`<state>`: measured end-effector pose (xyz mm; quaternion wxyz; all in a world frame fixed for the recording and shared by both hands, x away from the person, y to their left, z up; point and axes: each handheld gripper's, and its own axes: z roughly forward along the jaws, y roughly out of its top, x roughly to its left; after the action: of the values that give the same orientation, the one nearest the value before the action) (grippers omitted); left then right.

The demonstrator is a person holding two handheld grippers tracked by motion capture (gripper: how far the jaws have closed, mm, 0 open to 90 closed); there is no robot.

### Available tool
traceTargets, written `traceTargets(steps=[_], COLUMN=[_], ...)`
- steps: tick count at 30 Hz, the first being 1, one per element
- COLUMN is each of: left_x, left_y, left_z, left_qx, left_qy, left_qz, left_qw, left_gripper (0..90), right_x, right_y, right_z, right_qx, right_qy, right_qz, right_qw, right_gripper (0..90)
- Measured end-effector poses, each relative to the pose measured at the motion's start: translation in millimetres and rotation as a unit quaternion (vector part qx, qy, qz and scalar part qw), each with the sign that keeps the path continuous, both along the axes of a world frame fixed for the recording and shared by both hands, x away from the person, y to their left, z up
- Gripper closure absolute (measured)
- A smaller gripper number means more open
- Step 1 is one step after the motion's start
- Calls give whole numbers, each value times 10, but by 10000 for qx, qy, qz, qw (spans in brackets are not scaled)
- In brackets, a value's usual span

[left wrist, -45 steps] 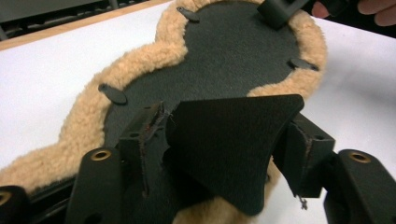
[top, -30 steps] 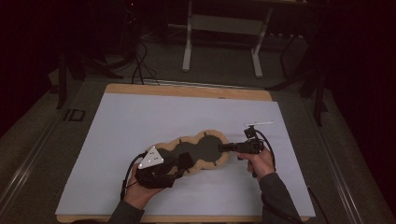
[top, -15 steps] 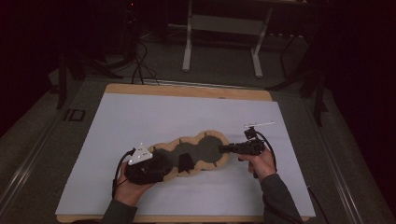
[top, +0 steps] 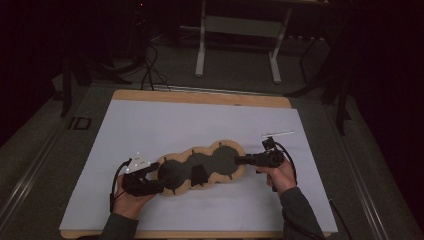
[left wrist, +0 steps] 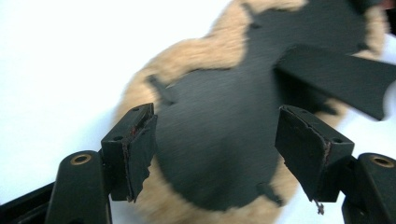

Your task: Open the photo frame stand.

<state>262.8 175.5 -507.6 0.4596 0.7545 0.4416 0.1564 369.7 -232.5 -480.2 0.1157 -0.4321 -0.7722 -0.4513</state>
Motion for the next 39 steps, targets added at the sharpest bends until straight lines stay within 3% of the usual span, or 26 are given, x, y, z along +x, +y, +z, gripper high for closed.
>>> traceTargets(steps=[4, 9, 15, 21, 25, 30, 34, 39], left_x=[31, 78, 147, 149, 164, 165, 173, 162], left_y=[90, 152, 190, 182, 181, 194, 170, 203], left_z=[-46, -97, -180, -201, -217, -249, -261, -237], left_qx=[-59, -132, -71, -236, -296, -486, -453, -537], left_qy=[124, 317, 615, 914, 1032, 1279, 1341, 1257], left_qz=[244, 296, 249, 39, -10, -47, -164, -163], left_qw=[9996, 9990, 9978, 9955, 9942, 9906, 9898, 9905], left_gripper=[299, 290, 283, 368, 352, 355, 331, 402], right_x=[-2, -7, -17, -27, -33, -38, -40, -44], right_y=[-4, -9, -12, -31, -44, -51, -51, -58], right_z=[-7, -14, -14, -29, -47, -56, -57, -69], right_qx=[21, 15, 19, 64, 80, 92, 90, -11], right_qy=[-20, -43, -117, -144, -136, -183, -222, -234], right_qz=[1, 22, 56, 97, 102, 116, 134, 161], right_qw=[10000, 10000, 9999, 9998, 9998, 9997, 9996, 9996], right_gripper=[583, 583, 584, 586, 586, 587, 587, 586])
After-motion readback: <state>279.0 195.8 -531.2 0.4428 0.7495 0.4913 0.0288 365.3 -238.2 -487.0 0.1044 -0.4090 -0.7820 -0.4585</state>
